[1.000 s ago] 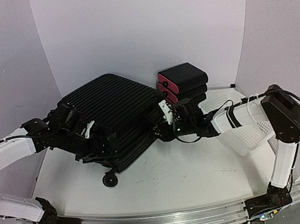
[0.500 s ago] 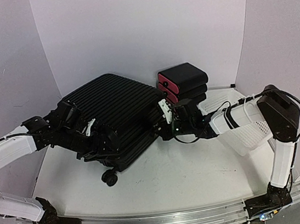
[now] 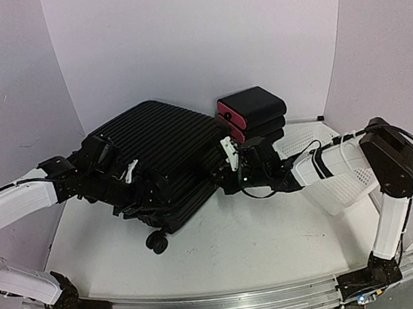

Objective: Open, take out, and arrange the luggage

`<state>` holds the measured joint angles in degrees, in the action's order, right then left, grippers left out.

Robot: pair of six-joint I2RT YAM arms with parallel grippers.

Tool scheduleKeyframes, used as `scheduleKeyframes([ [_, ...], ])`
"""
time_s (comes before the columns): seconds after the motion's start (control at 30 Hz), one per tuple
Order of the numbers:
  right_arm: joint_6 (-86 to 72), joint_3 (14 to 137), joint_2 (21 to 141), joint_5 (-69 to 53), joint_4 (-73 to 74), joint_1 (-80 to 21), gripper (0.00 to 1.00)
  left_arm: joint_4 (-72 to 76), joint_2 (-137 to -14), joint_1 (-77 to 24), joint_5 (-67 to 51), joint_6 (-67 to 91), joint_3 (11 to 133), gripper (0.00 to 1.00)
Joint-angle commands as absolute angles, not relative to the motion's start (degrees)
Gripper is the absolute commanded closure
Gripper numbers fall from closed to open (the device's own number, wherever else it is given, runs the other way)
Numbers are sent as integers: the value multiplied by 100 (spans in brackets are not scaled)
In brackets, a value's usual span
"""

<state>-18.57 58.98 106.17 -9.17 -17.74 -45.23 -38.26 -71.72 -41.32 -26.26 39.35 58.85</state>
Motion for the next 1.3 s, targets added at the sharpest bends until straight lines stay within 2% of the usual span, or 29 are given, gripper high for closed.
scheduleKeyframes([
  [0.0, -2258, 5784, 10063, -1207, -1581, -5094, 100, -2208, -7234, -4135, -3303, 4454, 6662, 72],
  [0.2, -3102, 5936, 10417, -956, -2202, -5957, 100, -1863, -7477, -4187, -3312, 4635, 6803, 74],
  [0.4, -4041, 5799, 11022, 65, -4176, -6570, 100, -1512, -7598, -4309, -3367, 4916, 6831, 74],
  [0.5, -3528, 5838, 11286, 919, -5045, -7079, 100, -1321, -7611, -4377, -3398, 5082, 6816, 74],
  [0.67, -2566, 6484, 12185, 2686, -5627, -7472, 100, -1255, -7570, -4446, -3363, 5238, 6785, 76],
  [0.83, -2497, 7418, 13166, 3368, -6170, -7516, 100, -1257, -7372, -4468, -3160, 5336, 6559, 76],
  [0.97, -2397, 7581, 13233, 3588, -6170, -7567, 99, -1252, -7223, -4473, -3000, 5341, 6355, 76],
  [1.07, -2211, 6769, 12682, 3519, -6163, -7568, 77, -1293, -7081, -4465, -2768, 5253, 6109, 76],
  [1.2, -1814, 4960, 11342, 3182, -5757, -7559, 37, -1614, -6955, -4465, -2435, 5040, 5901, 76],
  [1.27, -1712, 4226, 10462, 3042, -4896, -7559, 28, -1705, -6872, -4465, -2304, 4966, 5757, 76],
])
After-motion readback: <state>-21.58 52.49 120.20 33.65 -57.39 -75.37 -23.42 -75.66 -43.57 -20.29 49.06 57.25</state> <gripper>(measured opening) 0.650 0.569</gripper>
